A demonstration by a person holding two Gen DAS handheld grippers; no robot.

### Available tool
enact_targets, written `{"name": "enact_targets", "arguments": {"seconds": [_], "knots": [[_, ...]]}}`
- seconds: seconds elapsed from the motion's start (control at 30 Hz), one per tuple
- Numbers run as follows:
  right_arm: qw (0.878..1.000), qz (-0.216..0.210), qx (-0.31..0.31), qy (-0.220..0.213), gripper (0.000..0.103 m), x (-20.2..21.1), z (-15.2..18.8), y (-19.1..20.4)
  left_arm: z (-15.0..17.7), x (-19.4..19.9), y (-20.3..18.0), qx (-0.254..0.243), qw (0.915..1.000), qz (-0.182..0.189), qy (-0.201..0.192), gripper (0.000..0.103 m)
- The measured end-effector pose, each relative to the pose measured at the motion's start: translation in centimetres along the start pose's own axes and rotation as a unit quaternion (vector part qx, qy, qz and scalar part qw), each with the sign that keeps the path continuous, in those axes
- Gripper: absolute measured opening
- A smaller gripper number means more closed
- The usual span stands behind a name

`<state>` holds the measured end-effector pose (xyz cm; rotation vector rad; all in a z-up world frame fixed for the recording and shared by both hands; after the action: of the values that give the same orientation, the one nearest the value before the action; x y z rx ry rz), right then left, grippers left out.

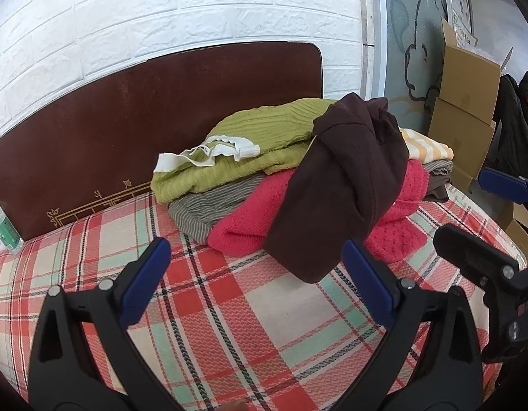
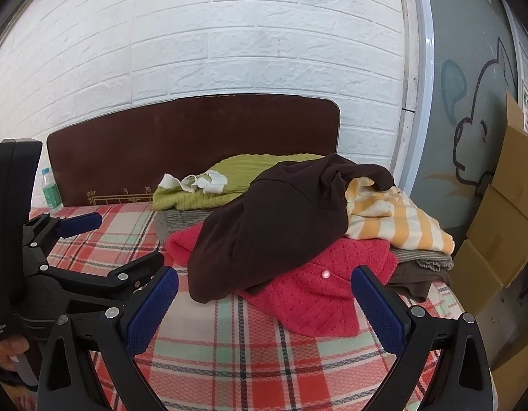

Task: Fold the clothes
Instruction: 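Move both open grippers toward the dark brown sweatshirt on the pile, then grasp the dark brown sweatshirt with the right gripper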

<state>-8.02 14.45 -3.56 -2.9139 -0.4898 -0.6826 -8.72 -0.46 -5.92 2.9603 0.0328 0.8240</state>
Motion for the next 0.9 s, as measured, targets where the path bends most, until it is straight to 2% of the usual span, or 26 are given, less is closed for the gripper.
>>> {"name": "enact_targets", "arguments": {"seconds": [0.5,0.73,0.9], "knots": [[0.998,0.005,0.062,0.033,0.103,-3.4,-0.8,-0.9,1.1,-2.6,0.7,0.003,0.9998,-0.004,0.021,0.101],[0.992,0.009,0.117,0.053,0.103,-6.5,-1.4,-1.7,3.3,-5.3,1.0,0.014,0.9982,0.019,0.055,0.101],[0.986,-0.011,0.144,0.081,0.103,-9.5,-1.7,-1.7,4.5,-6.6,0.4,0.006,0.9977,0.034,0.058,0.101]]}}
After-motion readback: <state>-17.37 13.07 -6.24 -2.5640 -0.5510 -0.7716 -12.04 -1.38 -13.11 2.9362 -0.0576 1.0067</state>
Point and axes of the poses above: each gripper's, at about its wrist camera, not at the fingertips, and x roughly against the way its jaws point, y to its left, z to its underside, the point moved 8 cm from there along -x, roughly the way its jaws point, and after that the axes turned 5 degrees about -y, right-handed, at the moved point
